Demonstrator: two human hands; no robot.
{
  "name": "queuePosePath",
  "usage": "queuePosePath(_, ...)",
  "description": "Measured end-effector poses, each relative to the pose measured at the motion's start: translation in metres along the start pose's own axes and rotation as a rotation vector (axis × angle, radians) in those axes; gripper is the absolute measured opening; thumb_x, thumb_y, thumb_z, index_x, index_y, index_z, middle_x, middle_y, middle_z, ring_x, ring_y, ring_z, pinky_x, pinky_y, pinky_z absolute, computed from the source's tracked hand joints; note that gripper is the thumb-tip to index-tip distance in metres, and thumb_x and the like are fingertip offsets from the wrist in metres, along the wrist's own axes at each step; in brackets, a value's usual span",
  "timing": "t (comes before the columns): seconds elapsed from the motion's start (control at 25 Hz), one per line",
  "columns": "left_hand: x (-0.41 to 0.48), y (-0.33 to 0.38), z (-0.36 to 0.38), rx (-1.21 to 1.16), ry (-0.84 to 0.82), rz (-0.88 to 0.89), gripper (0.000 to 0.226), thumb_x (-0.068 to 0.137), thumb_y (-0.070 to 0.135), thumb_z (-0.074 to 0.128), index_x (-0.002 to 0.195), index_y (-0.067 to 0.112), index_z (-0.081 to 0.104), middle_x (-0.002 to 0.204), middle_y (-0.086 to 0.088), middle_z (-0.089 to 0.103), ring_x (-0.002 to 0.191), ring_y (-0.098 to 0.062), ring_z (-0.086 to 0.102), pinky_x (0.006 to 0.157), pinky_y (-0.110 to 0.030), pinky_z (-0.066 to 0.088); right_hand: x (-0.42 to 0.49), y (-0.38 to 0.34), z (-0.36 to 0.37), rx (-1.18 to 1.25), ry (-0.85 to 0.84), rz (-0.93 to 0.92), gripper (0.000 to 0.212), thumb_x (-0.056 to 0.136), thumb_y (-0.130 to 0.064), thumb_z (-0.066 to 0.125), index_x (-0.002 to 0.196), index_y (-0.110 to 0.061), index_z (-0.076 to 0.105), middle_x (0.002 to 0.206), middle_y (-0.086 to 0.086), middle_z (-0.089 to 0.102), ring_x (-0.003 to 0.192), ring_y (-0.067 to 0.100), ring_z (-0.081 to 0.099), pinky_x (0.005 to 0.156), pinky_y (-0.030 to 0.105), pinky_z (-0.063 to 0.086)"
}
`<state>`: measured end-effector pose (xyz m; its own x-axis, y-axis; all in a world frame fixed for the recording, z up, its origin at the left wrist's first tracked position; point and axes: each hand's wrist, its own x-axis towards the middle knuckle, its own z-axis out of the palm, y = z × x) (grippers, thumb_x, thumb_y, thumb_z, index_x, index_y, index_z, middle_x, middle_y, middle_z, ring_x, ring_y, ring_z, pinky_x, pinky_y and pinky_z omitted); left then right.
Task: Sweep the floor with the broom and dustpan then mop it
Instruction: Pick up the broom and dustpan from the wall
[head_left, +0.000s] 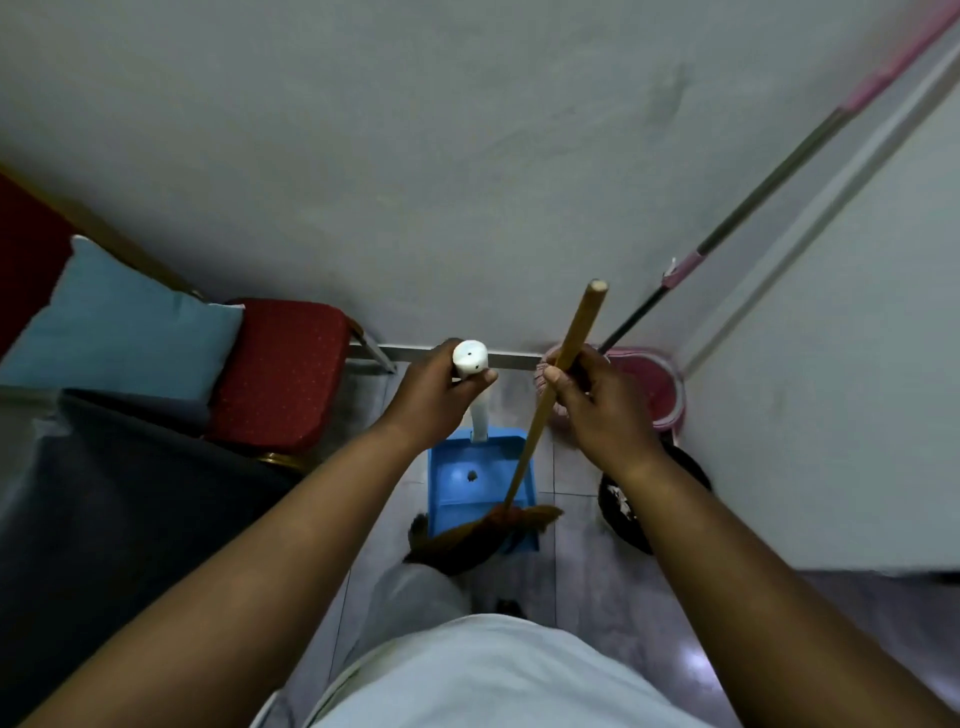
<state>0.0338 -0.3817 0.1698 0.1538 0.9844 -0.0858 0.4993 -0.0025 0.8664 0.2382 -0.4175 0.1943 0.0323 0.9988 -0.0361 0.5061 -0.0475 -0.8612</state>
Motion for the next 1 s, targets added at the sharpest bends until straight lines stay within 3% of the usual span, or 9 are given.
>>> queuePosePath(0.16, 0.083, -0.015, -0.009, 0.017, -0.035, 0.02, 0.02, 0.089, 0.028, 0.069, 0.101, 0.015, 0.059, 0.098, -0.003, 0.064, 0.09, -0.017, 0.06, 0.079, -0.032, 0.048, 0.076, 0.007, 0.008, -0.067, 0.049, 0.019, 0.019, 0.095, -0.039, 0.054, 0.106, -0.026, 0.062, 0.094, -0.006, 0.071, 0.089, 0.006, 0.066, 0.076, 0.024, 0.052)
queuePosePath(0.28, 0.135, -0.023, -0.014, 0.032, -0.1, 0.05, 0.023, 0.088, 0.024, 0.071, 0.102, 0.01, 0.06, 0.098, -0.006, 0.064, 0.088, -0.017, 0.058, 0.073, -0.017, 0.044, 0.124, 0.011, 0.015, -0.11, 0.06, 0.057, 0.018, 0.095, -0.039, 0.055, 0.106, -0.028, 0.063, 0.091, -0.009, 0.069, 0.087, 0.005, 0.065, 0.072, 0.018, 0.048)
queuePosePath(0.44, 0.206, -0.035, -0.022, 0.015, -0.14, 0.043, 0.033, 0.085, 0.022, 0.074, 0.114, 0.016, 0.063, 0.105, 0.0, 0.065, 0.092, -0.012, 0.059, 0.073, -0.003, 0.039, 0.184, 0.018, 0.029, -0.131, 0.075, 0.142, 0.02, 0.092, -0.047, 0.051, 0.104, -0.035, 0.061, 0.088, -0.015, 0.066, 0.086, 0.002, 0.062, 0.07, 0.016, 0.045)
queuePosePath(0.56, 0.252, -0.051, -0.018, -0.03, -0.151, 0.01, 0.033, 0.082, 0.017, 0.077, 0.112, 0.014, 0.066, 0.105, 0.001, 0.067, 0.095, -0.012, 0.061, 0.078, -0.006, 0.043, 0.223, 0.034, 0.04, -0.084, 0.089, 0.209, 0.018, 0.094, -0.042, 0.052, 0.104, -0.031, 0.061, 0.095, -0.003, 0.07, 0.092, 0.013, 0.065, 0.078, 0.032, 0.053)
queuePosePath(0.64, 0.273, -0.064, -0.011, -0.058, -0.148, -0.043, 0.029, 0.081, 0.014, 0.078, 0.107, 0.011, 0.066, 0.101, 0.0, 0.067, 0.093, -0.014, 0.061, 0.081, -0.014, 0.046, 0.242, 0.046, 0.047, -0.073, 0.093, 0.247, 0.011, 0.095, -0.035, 0.055, 0.103, -0.031, 0.061, 0.096, -0.001, 0.07, 0.091, 0.013, 0.064, 0.08, 0.033, 0.052)
queuePosePath(0.72, 0.295, -0.081, -0.002, -0.078, -0.142, -0.101, 0.028, 0.08, 0.012, 0.078, 0.105, 0.01, 0.067, 0.099, 0.001, 0.067, 0.092, -0.013, 0.061, 0.082, -0.018, 0.047, 0.261, 0.061, 0.054, -0.102, 0.072, 0.275, 0.01, 0.095, -0.035, 0.055, 0.102, -0.032, 0.061, 0.093, -0.004, 0.07, 0.085, 0.009, 0.06, 0.072, 0.027, 0.048)
queuePosePath(0.88, 0.335, -0.112, 0.015, 0.0, -0.164, -0.109, 0.026, 0.078, 0.016, 0.08, 0.101, 0.014, 0.067, 0.09, 0.005, 0.065, 0.081, -0.005, 0.056, 0.072, -0.005, 0.041, 0.299, 0.095, 0.069, -0.076, 0.012, 0.312, 0.012, 0.096, -0.031, 0.056, 0.105, -0.026, 0.063, 0.093, 0.0, 0.069, 0.085, 0.011, 0.061, 0.072, 0.023, 0.046)
queuePosePath(1.0, 0.361, -0.133, 0.028, 0.019, -0.186, -0.118, 0.027, 0.078, 0.015, 0.08, 0.102, 0.014, 0.067, 0.091, 0.006, 0.065, 0.082, -0.003, 0.055, 0.074, -0.008, 0.042, 0.329, 0.117, 0.076, -0.107, -0.002, 0.325, 0.015, 0.096, -0.03, 0.056, 0.107, -0.024, 0.063, 0.085, -0.01, 0.061, 0.072, -0.004, 0.052, 0.06, -0.001, 0.035)
